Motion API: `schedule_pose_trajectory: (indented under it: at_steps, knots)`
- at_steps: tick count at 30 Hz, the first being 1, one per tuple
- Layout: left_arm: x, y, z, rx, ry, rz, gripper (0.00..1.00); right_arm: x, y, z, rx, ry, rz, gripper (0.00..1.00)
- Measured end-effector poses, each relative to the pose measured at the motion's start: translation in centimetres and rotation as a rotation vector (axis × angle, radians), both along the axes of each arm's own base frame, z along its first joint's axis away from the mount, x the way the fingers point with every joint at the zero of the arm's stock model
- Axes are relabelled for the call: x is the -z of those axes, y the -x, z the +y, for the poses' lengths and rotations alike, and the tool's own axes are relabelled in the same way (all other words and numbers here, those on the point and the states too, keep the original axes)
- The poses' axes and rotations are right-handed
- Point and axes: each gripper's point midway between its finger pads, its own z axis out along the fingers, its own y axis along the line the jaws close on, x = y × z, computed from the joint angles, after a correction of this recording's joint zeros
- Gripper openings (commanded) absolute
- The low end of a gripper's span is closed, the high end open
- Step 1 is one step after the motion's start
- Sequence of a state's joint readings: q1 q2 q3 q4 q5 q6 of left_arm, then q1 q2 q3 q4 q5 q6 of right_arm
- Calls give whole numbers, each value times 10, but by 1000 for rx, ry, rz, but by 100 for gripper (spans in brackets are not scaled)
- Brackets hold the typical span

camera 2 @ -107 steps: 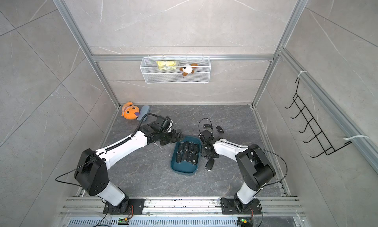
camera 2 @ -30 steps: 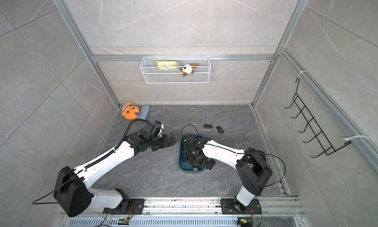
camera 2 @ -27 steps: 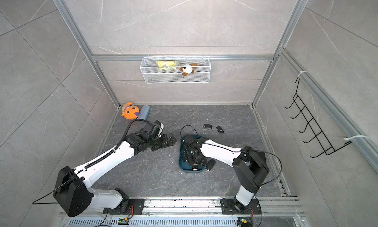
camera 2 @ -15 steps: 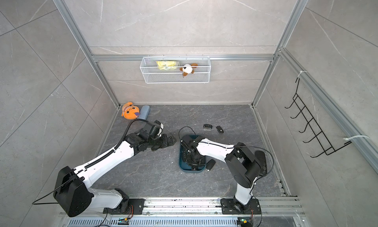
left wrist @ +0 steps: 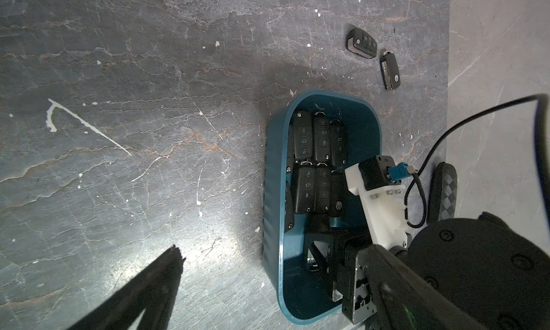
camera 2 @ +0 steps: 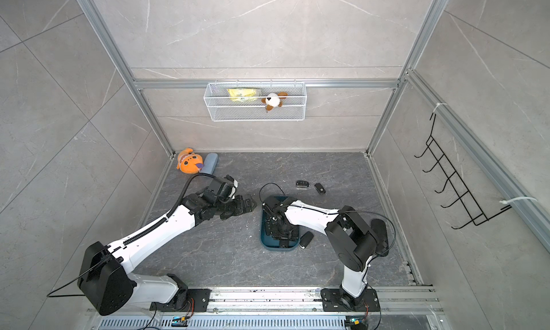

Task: Place the car key into the storage box
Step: Place the car key in the storage box, then pick up the car key from the center of the board.

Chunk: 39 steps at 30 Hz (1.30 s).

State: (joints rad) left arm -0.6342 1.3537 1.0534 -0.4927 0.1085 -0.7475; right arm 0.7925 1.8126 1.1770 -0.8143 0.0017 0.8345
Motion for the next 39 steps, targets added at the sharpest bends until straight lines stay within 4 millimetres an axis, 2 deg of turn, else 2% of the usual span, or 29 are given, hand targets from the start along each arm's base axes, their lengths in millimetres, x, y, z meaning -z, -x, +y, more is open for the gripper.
schedule_pose_trajectory:
  at_steps: [2,9,12,15,20,23,25,29,34,39]
  knots:
    - [0,0,0,0,0,1,100,0,-2,-1,3,2,-5,58]
    - [0,1,-1,4,4,4,100,0,-3,-2,5,4,-10,58]
    - [0,1,-1,6,6,5,100,-6,-4,-1,1,-7,-23,60]
    - [1,2,-4,19,16,14,100,-24,-9,1,-11,-36,-75,67]
    - [8,2,-12,52,20,40,100,-73,-25,-1,-17,-86,-229,87]
    - [9,1,-19,79,33,51,100,-93,-30,-8,-8,-89,-299,99]
    - [7,-1,-27,103,44,50,100,-100,-32,-15,7,-83,-332,99]
    - [2,-1,-45,160,65,54,100,-98,-31,-36,41,-49,-355,99]
    - [-1,0,-68,232,78,56,100,-82,-25,-68,112,0,-339,99]
    - [-4,2,-77,266,78,55,100,-71,-20,-97,200,27,-329,93]
